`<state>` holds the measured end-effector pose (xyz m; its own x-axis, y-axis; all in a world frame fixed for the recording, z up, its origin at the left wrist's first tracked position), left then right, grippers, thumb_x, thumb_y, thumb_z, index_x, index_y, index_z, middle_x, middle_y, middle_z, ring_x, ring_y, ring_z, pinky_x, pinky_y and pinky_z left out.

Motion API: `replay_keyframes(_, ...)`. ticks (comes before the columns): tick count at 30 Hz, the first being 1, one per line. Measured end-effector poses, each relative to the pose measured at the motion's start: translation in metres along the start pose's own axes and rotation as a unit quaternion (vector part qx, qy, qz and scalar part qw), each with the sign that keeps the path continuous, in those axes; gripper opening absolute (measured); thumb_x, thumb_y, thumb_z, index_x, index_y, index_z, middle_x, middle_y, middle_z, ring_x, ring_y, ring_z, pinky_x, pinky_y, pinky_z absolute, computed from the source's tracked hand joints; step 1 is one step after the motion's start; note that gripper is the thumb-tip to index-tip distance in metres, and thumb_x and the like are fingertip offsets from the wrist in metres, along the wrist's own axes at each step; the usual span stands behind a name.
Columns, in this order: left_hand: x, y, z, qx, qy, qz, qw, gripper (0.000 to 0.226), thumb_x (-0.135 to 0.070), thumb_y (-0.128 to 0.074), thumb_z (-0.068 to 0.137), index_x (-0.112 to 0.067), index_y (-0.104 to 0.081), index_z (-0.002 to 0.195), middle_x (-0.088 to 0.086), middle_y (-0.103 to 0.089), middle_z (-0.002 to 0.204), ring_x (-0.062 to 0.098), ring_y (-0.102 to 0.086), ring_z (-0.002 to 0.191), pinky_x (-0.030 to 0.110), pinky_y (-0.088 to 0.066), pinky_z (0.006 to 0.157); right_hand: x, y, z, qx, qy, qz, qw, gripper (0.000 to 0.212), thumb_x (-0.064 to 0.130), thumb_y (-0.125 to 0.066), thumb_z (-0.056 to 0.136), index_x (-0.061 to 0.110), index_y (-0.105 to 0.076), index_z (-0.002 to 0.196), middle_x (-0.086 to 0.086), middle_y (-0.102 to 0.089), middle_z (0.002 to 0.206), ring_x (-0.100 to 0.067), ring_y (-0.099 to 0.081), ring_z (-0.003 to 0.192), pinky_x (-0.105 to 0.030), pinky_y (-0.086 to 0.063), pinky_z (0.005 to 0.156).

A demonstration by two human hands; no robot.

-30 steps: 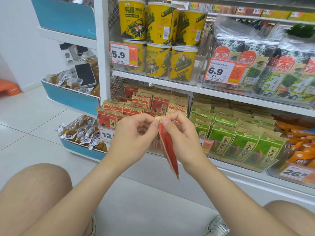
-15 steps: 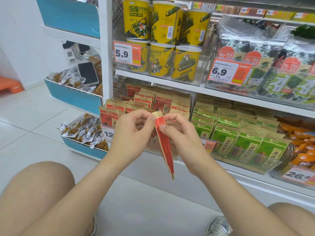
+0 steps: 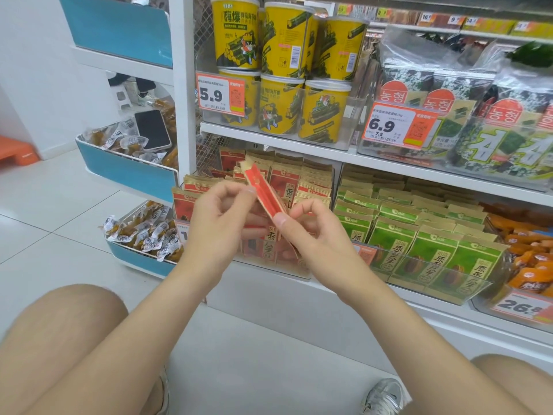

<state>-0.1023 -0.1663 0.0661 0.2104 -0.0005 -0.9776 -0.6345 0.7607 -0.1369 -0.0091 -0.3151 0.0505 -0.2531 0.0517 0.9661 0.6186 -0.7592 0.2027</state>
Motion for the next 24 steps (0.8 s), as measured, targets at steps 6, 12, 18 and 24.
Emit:
replay_keyframes(6, 0.007, -0.011, -0.011, 0.12, -0.018, 0.103, 0.987, 0.024, -0.016, -0.066, 0.106, 0.001, -0.077, 0.093, 0.01, -0.08, 0.082, 0.027, -0.081, 0.078, 0.036, -0.067, 0.074, 0.002, -0.001, 0.001, -0.028, 0.072, -0.051, 0.996, 0.043, 0.05, -0.054, 0.109, 0.012, -0.054, 0.089, 0.006, -0.05, 0.074, -0.014, -0.046, 0.069, -0.04, -0.041, 0.066)
replay_keyframes(12, 0.005, -0.005, -0.009, 0.129, -0.059, 0.137, 0.98, 0.016, -0.007, -0.071, 0.101, -0.009, -0.081, 0.089, 0.003, -0.082, 0.084, 0.021, -0.081, 0.08, 0.027, -0.062, 0.074, 0.003, 0.0, 0.003, -0.037, 0.029, 0.016, 0.999, 0.044, 0.036, -0.052, 0.113, -0.004, -0.061, 0.099, -0.003, -0.054, 0.079, -0.017, -0.052, 0.075, -0.036, -0.046, 0.07)
replay_keyframes(18, 0.006, -0.004, -0.007, 0.156, -0.069, 0.173, 0.97, 0.016, -0.011, -0.068, 0.104, -0.014, -0.081, 0.094, 0.001, -0.082, 0.09, 0.021, -0.08, 0.086, 0.045, -0.065, 0.087, 0.0, -0.002, 0.004, -0.03, -0.06, 0.136, 0.988, 0.041, 0.032, -0.05, 0.114, -0.006, -0.064, 0.108, -0.013, -0.064, 0.082, -0.029, -0.062, 0.078, -0.028, -0.056, 0.061)
replay_keyframes(24, 0.008, 0.0, -0.006, 0.132, -0.106, 0.158, 0.973, 0.016, -0.005, -0.07, 0.099, -0.017, -0.077, 0.091, 0.001, -0.079, 0.087, 0.023, -0.079, 0.084, 0.055, -0.065, 0.083, 0.0, 0.0, 0.007, -0.027, -0.029, 0.084, 0.996, 0.043, 0.036, -0.056, 0.112, -0.003, -0.065, 0.096, -0.019, -0.066, 0.081, -0.036, -0.068, 0.074, -0.039, -0.062, 0.066)
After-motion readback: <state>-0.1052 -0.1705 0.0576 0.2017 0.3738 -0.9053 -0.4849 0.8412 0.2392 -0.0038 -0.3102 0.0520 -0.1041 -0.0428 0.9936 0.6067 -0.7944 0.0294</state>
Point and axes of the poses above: each hand's wrist, its own z-axis towards the middle knuckle, its own y-axis out of the back of the hand, x = y × z, the point moved 1 cm from there along z, towards the middle knuckle
